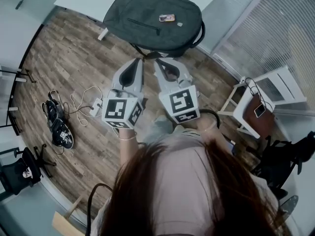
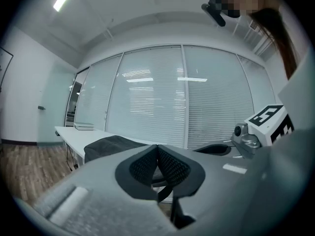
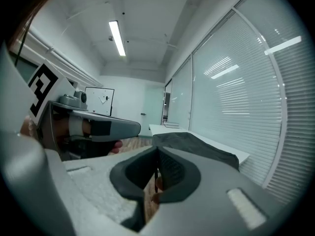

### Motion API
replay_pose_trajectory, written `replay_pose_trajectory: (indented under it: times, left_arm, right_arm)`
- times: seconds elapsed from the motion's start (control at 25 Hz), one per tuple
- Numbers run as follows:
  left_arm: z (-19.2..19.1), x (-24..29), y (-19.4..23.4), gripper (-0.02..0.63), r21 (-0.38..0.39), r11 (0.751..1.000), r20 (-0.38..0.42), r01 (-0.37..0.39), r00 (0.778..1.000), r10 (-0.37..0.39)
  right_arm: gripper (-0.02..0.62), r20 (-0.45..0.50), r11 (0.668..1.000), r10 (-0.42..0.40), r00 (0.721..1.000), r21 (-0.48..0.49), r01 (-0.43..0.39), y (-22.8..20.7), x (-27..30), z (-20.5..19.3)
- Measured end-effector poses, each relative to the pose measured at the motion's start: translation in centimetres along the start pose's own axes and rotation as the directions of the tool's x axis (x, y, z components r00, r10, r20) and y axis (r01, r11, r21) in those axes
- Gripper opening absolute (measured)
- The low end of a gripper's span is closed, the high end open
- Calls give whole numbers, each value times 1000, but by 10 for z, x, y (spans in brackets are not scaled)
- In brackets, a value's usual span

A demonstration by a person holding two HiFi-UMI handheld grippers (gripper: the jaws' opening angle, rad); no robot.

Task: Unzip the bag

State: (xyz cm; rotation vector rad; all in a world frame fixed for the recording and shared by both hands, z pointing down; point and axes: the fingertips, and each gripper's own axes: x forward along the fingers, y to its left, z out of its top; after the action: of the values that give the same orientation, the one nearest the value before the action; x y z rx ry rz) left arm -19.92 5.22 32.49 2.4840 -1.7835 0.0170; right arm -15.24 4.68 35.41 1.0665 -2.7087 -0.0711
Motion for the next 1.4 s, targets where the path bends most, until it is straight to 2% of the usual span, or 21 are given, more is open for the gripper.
replay_pose_trajectory:
  times: [0.4,0.8,1.08,1.4]
  left_arm:
    - [-6,19,34,9,-4,997,-11,72,997,-72]
    - [-18,40,53,9,-12,993,-8,117,993,-117]
    - [-38,60,54,9,-26,989,-37,145,989,-146]
    - [-64,79,61,9,-53,990,-61,128,989,-131]
  right_arm:
    - [5,-30,995,-97,995,9,97,-6,36,-6]
    - [28,-68,987,-151,986,36,154,-9,60,-27]
    - [35,-135,986,-138,981,71,149,-10,75,-64]
    - [38,-189,981,-118,975,129,144,-14,97,-101]
